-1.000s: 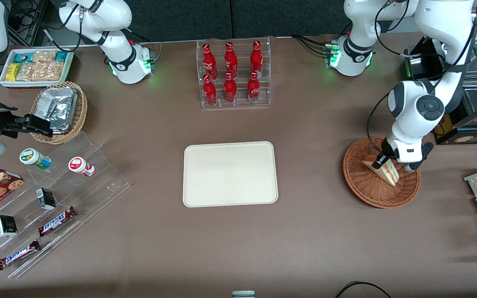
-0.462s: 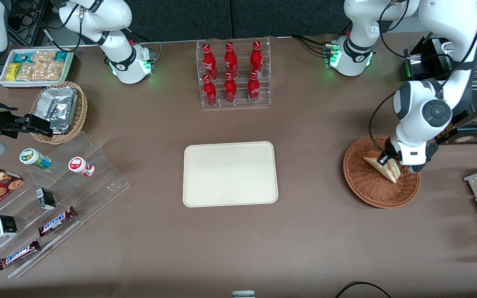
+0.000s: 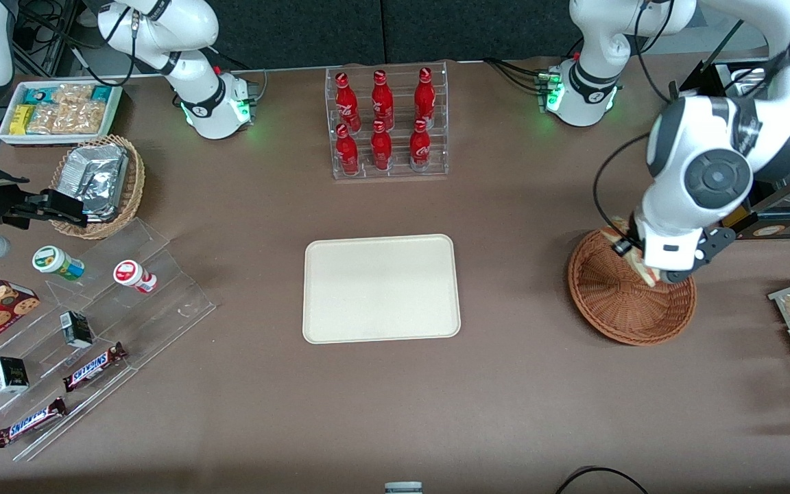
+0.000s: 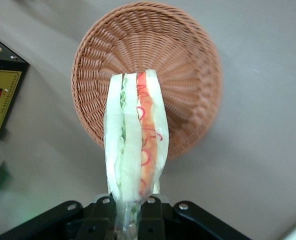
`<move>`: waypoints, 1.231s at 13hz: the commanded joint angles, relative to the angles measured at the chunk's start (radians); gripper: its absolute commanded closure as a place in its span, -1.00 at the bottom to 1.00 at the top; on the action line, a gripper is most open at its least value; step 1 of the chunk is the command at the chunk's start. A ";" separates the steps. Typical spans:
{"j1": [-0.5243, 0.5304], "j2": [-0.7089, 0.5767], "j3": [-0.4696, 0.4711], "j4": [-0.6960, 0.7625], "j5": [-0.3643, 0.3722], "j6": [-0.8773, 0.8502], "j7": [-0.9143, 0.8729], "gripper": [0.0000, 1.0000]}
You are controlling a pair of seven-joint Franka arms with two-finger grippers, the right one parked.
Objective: Place sandwich from basket to tray
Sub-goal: 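Lift the sandwich and carry it over the cream tray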
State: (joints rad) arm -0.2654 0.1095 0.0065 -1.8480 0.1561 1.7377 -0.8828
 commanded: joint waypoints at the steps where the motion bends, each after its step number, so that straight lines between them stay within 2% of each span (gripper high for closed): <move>1: -0.089 0.027 0.006 0.101 -0.019 -0.060 -0.013 0.69; 2: -0.113 0.032 0.006 0.113 -0.059 -0.058 -0.015 0.69; 4: -0.171 0.061 0.006 0.156 -0.093 -0.046 -0.016 0.69; 7: -0.265 0.188 0.007 0.282 -0.132 -0.038 -0.018 0.67; 9: -0.300 0.210 0.006 0.267 -0.132 0.052 -0.016 0.67; 13: -0.346 0.216 0.001 0.145 -0.132 0.288 -0.007 0.67; 16: -0.397 0.277 0.000 0.176 -0.142 0.388 -0.015 0.67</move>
State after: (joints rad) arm -0.6246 0.3619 -0.0032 -1.6938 0.0314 2.0822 -0.8931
